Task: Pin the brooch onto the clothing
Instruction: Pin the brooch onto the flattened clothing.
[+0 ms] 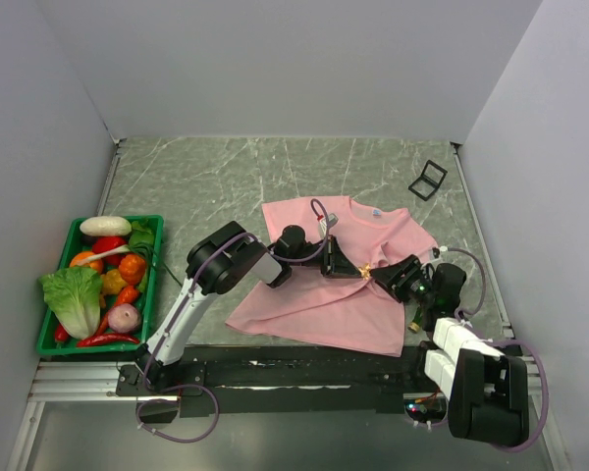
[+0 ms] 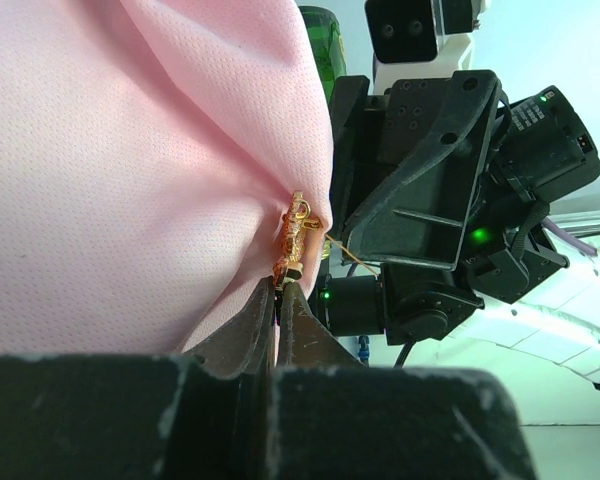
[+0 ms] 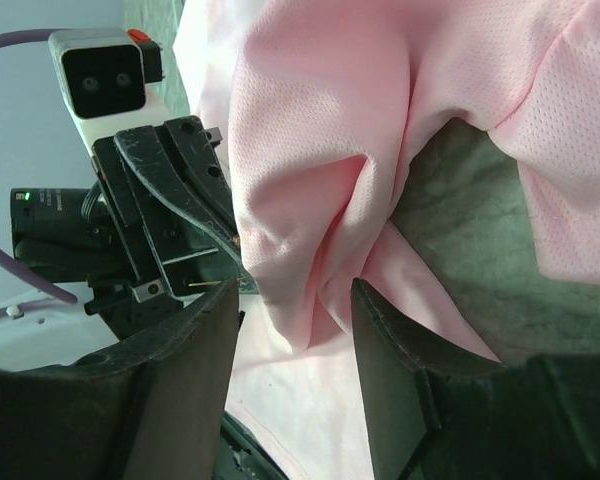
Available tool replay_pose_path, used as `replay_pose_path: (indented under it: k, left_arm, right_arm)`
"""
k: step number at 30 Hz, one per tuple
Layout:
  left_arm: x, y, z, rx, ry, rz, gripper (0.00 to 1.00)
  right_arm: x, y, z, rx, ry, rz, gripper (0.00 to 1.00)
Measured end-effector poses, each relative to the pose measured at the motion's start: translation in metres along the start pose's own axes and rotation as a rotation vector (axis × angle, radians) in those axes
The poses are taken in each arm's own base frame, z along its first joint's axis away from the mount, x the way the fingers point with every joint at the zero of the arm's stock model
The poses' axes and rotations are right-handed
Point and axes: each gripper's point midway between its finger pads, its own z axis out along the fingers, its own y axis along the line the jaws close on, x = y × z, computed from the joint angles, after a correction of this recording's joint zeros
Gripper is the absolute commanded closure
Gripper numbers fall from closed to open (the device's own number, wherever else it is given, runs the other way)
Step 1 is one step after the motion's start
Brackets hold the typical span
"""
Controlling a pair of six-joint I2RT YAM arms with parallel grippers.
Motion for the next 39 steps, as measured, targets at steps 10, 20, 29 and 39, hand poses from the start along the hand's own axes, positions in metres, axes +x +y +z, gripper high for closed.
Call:
replay_pose_path:
  k: [10, 20, 29, 39]
  left_arm:
    - [-0.0003, -0.0007, 0.0, 0.003, -0.001, 0.003, 0.99]
    - [-0.0004, -0.0012, 0.0001, 0.005, -0.001, 0.005, 0.99]
    - [0.0011, 0.0008, -0.0009, 0.0, 0.0, 0.007, 0.99]
    - [0.0025, 0.0027, -0.0015, -0.004, 0.001, 0.014, 0.99]
  right_arm:
    - [-0.0014, -0.0001, 0.0031, -0.01, 0.002, -0.003, 0.46]
    - [-0.0017, -0.0007, 0.0036, -0.009, 0.002, -0.004, 0.47]
    - [-0.0008, -0.0052, 0.0064, 0.001, 0.01, 0.005, 0.48]
    - [-0.0018, -0.0066, 0.0088, -0.001, 0.01, 0.006, 0.49]
